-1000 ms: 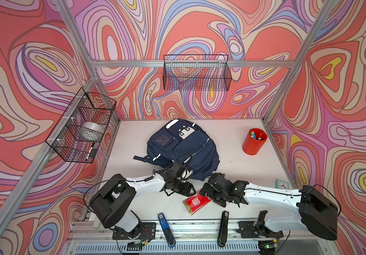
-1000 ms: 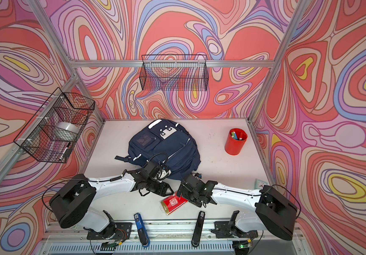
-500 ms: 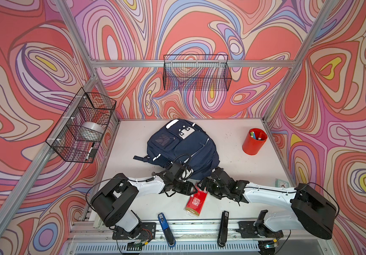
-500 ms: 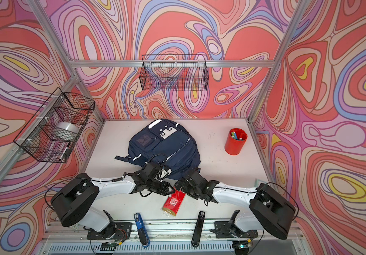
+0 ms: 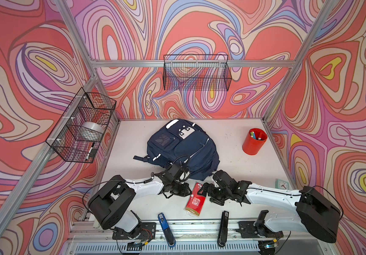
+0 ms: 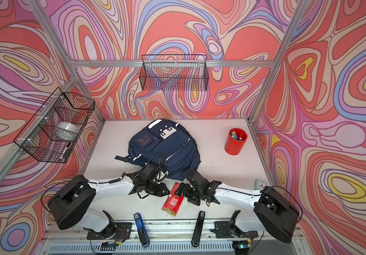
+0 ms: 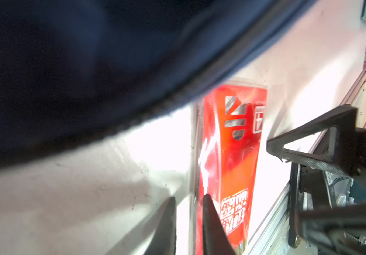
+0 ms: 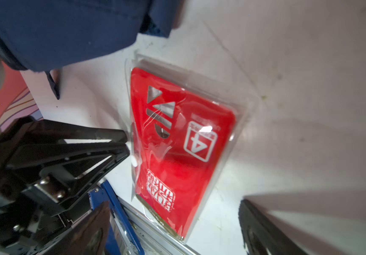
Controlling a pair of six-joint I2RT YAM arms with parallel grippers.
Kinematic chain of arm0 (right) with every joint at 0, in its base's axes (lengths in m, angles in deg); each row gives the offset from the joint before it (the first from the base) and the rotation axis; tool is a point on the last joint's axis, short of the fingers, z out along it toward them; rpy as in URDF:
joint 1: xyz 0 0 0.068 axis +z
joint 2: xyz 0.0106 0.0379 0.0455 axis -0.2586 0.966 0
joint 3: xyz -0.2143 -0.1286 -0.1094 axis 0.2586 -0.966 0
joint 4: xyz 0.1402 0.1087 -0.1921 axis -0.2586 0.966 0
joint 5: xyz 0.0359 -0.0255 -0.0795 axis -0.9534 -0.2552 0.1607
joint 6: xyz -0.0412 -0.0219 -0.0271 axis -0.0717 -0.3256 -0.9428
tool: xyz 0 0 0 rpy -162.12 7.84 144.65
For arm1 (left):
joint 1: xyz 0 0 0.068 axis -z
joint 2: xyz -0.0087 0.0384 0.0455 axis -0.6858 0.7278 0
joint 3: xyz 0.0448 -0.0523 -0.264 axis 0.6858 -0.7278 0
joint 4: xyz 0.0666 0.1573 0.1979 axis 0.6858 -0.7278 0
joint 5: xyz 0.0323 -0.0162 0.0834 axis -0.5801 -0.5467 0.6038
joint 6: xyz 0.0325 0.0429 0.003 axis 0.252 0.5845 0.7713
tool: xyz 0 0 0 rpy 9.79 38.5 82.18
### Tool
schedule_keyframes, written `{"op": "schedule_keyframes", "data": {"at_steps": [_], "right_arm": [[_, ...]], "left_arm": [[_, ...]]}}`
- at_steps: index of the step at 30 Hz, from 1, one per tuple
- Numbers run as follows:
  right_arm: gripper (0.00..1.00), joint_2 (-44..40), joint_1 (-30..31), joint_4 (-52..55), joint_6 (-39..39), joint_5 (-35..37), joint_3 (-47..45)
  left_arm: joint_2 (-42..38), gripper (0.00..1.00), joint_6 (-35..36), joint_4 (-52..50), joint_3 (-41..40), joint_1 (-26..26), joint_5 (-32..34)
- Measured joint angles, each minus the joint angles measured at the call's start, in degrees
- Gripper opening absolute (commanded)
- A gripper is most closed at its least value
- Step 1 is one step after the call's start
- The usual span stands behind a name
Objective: Pack books, pencil case, and school supplies into a backpack
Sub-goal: Pick up the ruler set bag from the bottom-center of the table.
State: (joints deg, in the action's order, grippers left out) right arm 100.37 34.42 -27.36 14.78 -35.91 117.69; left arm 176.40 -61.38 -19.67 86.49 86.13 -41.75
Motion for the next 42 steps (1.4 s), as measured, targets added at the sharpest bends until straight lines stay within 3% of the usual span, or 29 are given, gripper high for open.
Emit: {"op": "schedule_keyframes", "data": {"at_steps": [6,10,13,17,19,23,27,32,37,42], "right_arm": [[0.87,6.36,1.75,-9.86,1.97,-2.49,1.31],[0.84,6.73,1.86,-18.75,2.08,-2.95,-2.12],[0.80,5.84,2.05,-19.21,0.72,-2.10,-3.06],[0.56,6.32,2.01,-17.94,-0.70,-1.09,-2.91],[0.37,8.09,1.68,-19.15,-1.44,-1.70,-2.89],[0.17,10.99,1.07,-21.14,-2.19,-3.28,-2.67],[0.07,9.03,0.94,-20.15,-3.43,-3.32,-1.77],[0.00,2.93,0.87,-12.22,-6.08,-0.96,-1.51],[0.00,-5.16,0.87,-4.17,-7.52,0.33,-1.25],[0.00,-16.35,0.85,4.50,-7.85,2.75,-1.09]], "left_arm": [[0.11,0.00,-1.07,-0.07,-0.04,0.31,1.46],[0.37,0.00,-1.88,0.26,-0.04,0.33,1.51],[0.39,0.00,-2.56,0.70,-0.15,0.42,1.49],[0.24,0.00,-3.08,0.74,-0.15,0.66,1.66],[0.20,0.00,-3.28,0.70,-0.15,0.70,1.68],[0.15,0.00,-3.30,0.63,-0.15,0.70,1.66],[-0.13,0.00,-3.34,0.22,-0.15,0.74,1.88],[-1.49,0.31,-3.96,-1.73,0.17,0.98,3.21],[-8.17,0.42,-3.85,-6.40,1.25,1.05,5.81],[-16.65,0.66,-0.55,-13.35,9.20,1.07,9.90]]}}
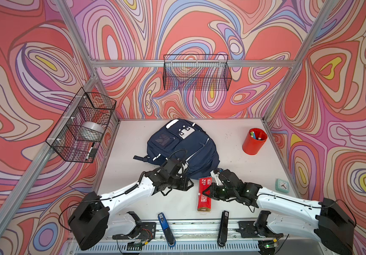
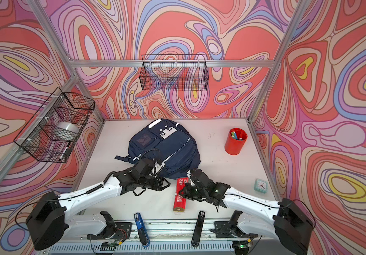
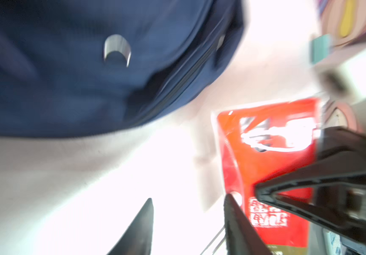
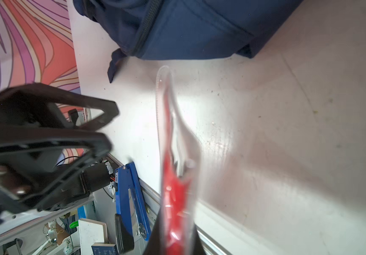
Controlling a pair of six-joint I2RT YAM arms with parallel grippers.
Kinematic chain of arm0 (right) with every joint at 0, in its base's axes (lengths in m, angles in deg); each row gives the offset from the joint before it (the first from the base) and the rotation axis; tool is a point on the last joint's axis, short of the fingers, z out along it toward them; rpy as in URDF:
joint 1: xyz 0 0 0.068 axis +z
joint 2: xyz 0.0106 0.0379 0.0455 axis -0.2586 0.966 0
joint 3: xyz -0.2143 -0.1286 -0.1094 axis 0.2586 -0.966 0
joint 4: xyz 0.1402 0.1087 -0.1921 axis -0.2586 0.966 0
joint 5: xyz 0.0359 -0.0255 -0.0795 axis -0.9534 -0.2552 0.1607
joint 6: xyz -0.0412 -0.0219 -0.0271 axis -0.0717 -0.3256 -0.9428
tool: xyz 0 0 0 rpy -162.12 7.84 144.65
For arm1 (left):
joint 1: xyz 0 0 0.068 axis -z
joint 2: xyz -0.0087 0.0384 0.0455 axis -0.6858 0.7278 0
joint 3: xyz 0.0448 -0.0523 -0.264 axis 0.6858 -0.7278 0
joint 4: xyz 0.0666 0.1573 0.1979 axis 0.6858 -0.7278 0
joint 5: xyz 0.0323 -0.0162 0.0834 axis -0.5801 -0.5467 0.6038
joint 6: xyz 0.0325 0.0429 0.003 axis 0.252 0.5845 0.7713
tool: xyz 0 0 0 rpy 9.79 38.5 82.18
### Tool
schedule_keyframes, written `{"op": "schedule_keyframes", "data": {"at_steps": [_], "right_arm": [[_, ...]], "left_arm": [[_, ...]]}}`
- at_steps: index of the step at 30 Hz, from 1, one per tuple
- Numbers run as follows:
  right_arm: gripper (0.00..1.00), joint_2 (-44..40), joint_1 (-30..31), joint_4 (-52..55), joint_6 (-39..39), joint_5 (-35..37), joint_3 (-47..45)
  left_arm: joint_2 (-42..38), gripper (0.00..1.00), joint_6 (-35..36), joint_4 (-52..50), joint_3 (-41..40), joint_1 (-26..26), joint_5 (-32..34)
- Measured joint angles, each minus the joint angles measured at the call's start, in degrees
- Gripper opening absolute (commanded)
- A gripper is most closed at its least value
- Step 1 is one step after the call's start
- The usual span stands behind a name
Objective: Pack books, pencil case, and school supplies into a backpack
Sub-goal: Pick up the ruler set bag from the bottom-center of the table, then open the student bag at the center of the table.
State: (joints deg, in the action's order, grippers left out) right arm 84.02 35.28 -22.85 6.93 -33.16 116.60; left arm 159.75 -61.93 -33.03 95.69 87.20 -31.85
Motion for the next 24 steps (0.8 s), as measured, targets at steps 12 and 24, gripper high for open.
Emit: {"op": "schedule_keyframes", "data": {"at_steps": [12,24], "right_arm": [[0.00,0.96,-21.09,16.65,-12.72,0.35,12.35],[0.00,7.30,-40.68,17.86,-21.57,-6.03,17.18]], "left_arm": [[19.50,0.85,20.70,-9.40,31.28,-0.39,14.43],[36.89,0.96,27.34,-14.69,43.23,-0.09,26.71]]}}
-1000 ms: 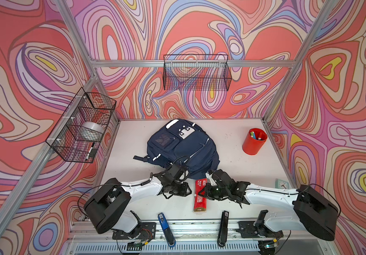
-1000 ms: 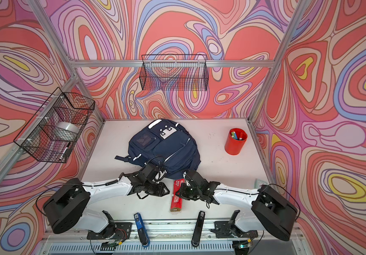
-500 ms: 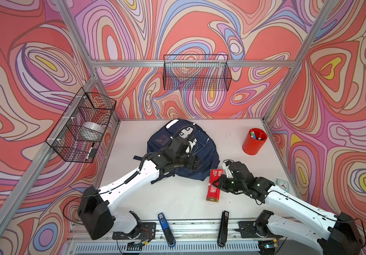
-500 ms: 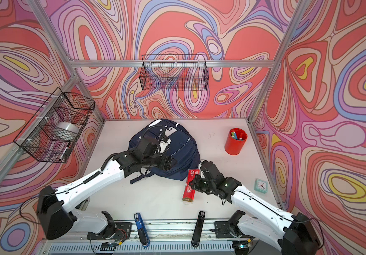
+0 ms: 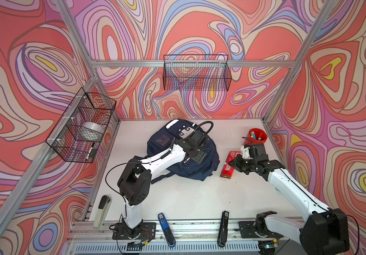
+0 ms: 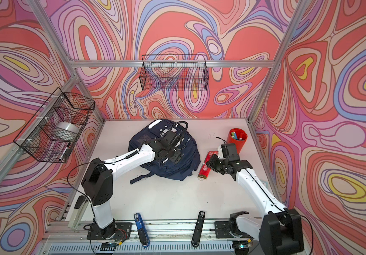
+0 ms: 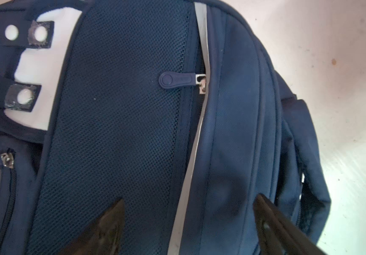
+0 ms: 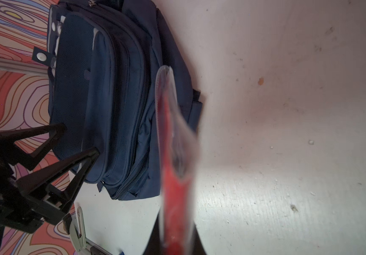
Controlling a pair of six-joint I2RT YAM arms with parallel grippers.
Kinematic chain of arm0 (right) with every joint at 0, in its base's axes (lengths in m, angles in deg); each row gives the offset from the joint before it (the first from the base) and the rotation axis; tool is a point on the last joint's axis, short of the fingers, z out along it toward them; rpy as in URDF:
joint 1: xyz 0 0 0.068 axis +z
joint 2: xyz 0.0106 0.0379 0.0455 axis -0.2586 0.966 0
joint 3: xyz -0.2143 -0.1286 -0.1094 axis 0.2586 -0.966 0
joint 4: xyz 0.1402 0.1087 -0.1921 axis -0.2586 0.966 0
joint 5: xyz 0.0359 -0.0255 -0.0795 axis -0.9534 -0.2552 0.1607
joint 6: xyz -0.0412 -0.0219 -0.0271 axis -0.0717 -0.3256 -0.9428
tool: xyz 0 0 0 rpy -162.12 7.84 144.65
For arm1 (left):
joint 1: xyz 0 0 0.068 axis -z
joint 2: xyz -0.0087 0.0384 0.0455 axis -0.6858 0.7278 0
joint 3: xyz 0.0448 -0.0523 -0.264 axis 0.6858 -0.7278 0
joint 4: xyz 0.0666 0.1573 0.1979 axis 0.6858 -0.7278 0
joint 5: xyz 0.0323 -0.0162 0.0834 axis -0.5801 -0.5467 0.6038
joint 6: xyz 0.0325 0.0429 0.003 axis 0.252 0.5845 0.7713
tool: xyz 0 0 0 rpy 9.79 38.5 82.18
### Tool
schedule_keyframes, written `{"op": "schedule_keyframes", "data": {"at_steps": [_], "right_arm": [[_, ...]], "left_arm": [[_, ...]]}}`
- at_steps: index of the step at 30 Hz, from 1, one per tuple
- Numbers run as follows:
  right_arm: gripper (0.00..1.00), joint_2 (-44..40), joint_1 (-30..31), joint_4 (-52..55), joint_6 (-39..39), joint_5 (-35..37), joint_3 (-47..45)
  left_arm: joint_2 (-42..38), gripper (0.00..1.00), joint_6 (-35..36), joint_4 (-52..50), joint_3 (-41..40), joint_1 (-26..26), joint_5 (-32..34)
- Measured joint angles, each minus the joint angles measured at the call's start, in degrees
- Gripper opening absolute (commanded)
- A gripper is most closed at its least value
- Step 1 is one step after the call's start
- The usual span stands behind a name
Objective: Pack books, pencil case, and school supplies into a backpack
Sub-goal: Open the student bag at the center of the table.
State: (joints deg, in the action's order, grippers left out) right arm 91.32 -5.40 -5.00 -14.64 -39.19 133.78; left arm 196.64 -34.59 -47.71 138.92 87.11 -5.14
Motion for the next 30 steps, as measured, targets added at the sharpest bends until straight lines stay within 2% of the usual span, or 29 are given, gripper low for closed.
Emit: {"op": "schedule_keyframes", "data": {"at_steps": [1,10,13,16,17,18,25,30], "right_arm": [[0.00,0.48,-0.24,-0.07,-0.20,-0.59,0.17],[0.00,4.90,-0.57,-2.27,-1.20,-3.58,1.22],[0.00,5.31,-0.59,-2.75,-1.31,-3.85,1.25],[0.00,5.31,-0.63,-3.10,-1.40,-4.04,1.40],[0.00,5.31,-0.63,-3.21,-1.42,-4.07,1.44],[0.00,5.31,-0.63,-3.28,-1.42,-4.15,1.51],[0.00,5.31,-0.63,-4.35,-1.73,-5.01,1.55],[0.00,5.31,-0.66,-6.23,-2.03,-6.58,1.57]], "left_arm": [[0.31,1.00,0.04,-0.33,0.39,0.09,0.04],[4.76,0.99,-0.04,-1.03,5.38,1.44,1.05],[7.43,0.90,-0.52,-1.68,7.67,2.08,2.16],[9.29,0.58,-1.09,-1.95,8.66,2.69,4.42],[9.33,0.25,-1.14,-1.97,8.55,2.71,4.90],[9.31,0.00,-1.25,-1.99,8.50,2.71,4.87],[8.00,0.00,-1.97,-2.56,8.70,3.10,4.59],[3.39,0.00,-3.98,-4.35,9.84,0.39,-0.20]]}}
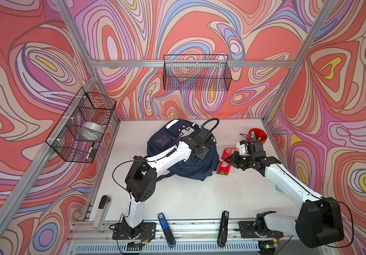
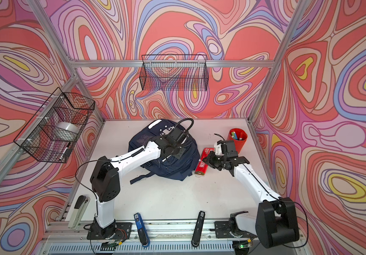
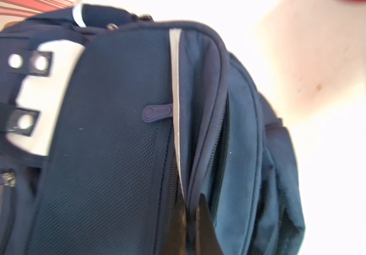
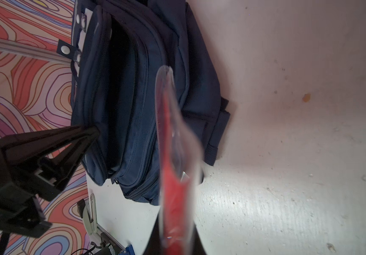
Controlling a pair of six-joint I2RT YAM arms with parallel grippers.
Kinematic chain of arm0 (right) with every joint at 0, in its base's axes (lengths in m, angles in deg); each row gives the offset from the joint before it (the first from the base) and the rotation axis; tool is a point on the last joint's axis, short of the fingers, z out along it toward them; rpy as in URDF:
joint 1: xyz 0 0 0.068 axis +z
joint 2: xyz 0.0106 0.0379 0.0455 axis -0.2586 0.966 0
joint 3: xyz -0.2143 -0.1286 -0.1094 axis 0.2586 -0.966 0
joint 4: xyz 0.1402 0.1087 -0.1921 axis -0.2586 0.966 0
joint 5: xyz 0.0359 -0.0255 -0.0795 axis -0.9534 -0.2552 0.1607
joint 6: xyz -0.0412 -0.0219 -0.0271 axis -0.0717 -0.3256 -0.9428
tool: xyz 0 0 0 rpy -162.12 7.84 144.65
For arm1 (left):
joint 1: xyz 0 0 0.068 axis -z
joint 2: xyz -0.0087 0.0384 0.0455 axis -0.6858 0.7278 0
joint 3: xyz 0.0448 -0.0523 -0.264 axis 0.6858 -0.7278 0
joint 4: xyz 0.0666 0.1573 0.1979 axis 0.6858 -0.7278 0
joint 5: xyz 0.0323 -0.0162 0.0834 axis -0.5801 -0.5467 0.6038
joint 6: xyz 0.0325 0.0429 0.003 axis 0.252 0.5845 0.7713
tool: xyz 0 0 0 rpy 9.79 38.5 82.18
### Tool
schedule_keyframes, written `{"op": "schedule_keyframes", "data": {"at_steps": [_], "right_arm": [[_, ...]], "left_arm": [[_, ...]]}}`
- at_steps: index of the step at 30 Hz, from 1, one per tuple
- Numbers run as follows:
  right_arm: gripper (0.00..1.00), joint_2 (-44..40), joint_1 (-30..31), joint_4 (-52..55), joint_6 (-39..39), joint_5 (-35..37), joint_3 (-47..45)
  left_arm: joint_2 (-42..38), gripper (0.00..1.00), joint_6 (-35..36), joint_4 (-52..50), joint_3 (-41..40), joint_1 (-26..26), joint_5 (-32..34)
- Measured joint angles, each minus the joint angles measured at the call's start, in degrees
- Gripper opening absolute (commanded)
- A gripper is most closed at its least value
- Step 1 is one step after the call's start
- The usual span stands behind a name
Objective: Pack books, pencil case, and school supplies into a backpack
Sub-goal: Open the student bag at the center of the table, then place the ruler set bag in the student bag.
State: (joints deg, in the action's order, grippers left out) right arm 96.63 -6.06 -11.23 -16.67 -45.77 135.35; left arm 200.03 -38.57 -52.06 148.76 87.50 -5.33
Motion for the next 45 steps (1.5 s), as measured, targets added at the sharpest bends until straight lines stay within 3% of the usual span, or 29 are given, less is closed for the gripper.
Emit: {"op": "schedule_keyframes", "data": {"at_steps": [10,20,30,37,45], "right_arm": [[0.00,0.55,-0.02,-9.92,1.18,-5.31,0.09],[0.00,8.57,4.02,-29.68,11.63,-7.78,0.20],[0.00,22.56,15.26,-35.89,21.14,0.66,8.94],[0.00,29.09,19.56,-40.37,25.35,9.60,13.70],[0.00,38.05,23.12,-52.65,29.73,19.61,16.41]], "left_arm": [[-6.51,0.00,-3.04,-0.81,-0.39,-6.86,-10.49],[-6.49,0.00,-5.49,-0.94,-0.37,-7.87,-15.89],[-6.29,0.00,-6.86,-3.82,4.15,-8.20,-16.85],[-6.27,0.00,-8.44,-3.98,4.83,-8.28,-17.88],[-5.55,0.00,-9.57,-4.50,6.14,-8.96,-16.70]]}}
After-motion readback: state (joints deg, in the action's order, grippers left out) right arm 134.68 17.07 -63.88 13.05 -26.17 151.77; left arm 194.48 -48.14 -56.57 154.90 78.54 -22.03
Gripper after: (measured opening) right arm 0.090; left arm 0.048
